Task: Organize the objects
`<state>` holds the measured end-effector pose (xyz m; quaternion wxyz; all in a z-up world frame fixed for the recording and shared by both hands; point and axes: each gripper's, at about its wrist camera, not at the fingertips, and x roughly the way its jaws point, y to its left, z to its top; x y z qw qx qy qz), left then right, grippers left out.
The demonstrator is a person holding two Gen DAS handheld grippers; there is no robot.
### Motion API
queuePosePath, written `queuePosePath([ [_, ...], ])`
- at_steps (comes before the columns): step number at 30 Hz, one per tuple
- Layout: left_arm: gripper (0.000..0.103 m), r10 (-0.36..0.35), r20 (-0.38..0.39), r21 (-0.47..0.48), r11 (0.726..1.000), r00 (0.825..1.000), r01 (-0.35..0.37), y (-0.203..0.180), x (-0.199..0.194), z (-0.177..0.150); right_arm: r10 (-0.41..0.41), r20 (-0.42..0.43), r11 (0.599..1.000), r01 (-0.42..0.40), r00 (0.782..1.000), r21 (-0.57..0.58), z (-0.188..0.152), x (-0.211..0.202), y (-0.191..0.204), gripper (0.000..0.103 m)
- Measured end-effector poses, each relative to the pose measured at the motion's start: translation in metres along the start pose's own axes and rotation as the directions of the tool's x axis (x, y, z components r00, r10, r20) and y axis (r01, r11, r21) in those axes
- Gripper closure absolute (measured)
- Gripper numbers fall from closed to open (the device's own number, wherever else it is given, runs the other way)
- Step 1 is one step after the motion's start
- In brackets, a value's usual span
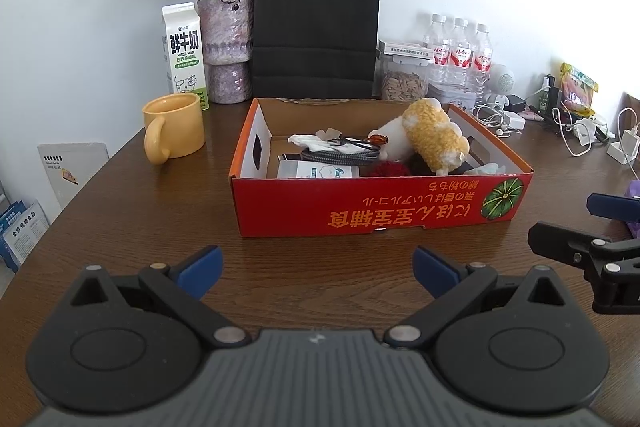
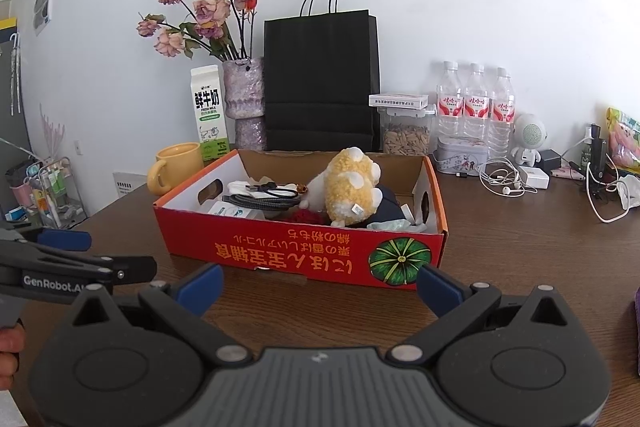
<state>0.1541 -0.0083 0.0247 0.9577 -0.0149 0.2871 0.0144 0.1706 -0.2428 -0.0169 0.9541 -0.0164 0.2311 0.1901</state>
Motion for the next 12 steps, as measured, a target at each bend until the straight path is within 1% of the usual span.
queuePosePath([
  [8, 0.0, -0.003, -0.001, 0.001, 1.0, 1.0, 0.003, 0.0013, 0.0002, -0.0007, 0.001, -0.004, 1.0, -0.001, 1.0, -0.001, -0.0022, 0.0001, 0.0006, 0.0],
  [12, 0.0, -0.011, -0.013, 0.002, 1.0, 1.0, 0.011, 0.0013, 0.0014, -0.0021, 0.0, -0.006, 1.0, 0.0, 1.0, -0.002, -0.0038, 0.0004, 0.0017, 0.0],
])
